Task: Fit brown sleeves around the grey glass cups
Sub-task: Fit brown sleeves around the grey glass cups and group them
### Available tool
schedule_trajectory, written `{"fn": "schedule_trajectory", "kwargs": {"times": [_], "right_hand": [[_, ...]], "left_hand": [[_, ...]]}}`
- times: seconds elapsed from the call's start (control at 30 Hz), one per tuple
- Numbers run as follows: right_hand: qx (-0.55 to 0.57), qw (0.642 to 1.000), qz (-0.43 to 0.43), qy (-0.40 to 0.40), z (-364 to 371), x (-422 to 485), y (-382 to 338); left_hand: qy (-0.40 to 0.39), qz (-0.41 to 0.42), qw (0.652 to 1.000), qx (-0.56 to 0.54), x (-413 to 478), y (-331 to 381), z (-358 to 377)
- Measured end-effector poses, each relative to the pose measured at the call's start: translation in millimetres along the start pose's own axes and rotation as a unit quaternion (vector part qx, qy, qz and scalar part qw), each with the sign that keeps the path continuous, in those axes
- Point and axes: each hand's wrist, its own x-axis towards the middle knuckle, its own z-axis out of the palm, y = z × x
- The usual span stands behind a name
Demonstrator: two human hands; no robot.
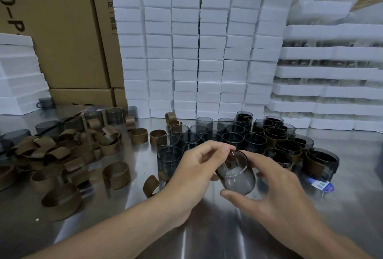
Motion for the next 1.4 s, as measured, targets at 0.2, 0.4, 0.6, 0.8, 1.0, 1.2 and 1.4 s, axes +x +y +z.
{"fn": "schedule_trajectory", "kwargs": {"times": [0.2, 0.4, 0.6, 0.8, 1.0, 1.2, 1.4], "right_hand": [[0.013, 1.000, 0.001, 0.008, -5, 1, -2], [0.018, 1.000, 0.018, 0.008, -9, 2, -3], [0.004, 1.000, 0.023, 0.001, -10, 3, -3], [0.013, 1.000, 0.027, 0.006, -10, 4, -2], [0.042, 0.999, 0.024, 0.017, -8, 6, 0], [0.027, 0.998, 0.037, 0.052, -10, 8, 3], [0.002, 0.997, 0.049, 0.067, -12, 10, 10]], "left_hand": [[0.027, 0.026, 0.999, 0.029, 13, 31, -19], [-0.054, -0.009, 0.970, 0.237, 27, 77, -88], [-0.143, -0.068, 0.803, 0.575, 27, 75, -107], [-0.194, -0.051, 0.783, 0.588, 22, 67, -92], [-0.226, 0.045, 0.866, 0.445, 20, 45, -68], [-0.064, 0.214, 0.926, 0.303, 16, 2, -39], [-0.055, 0.251, 0.923, 0.288, 7, -35, -22]]}}
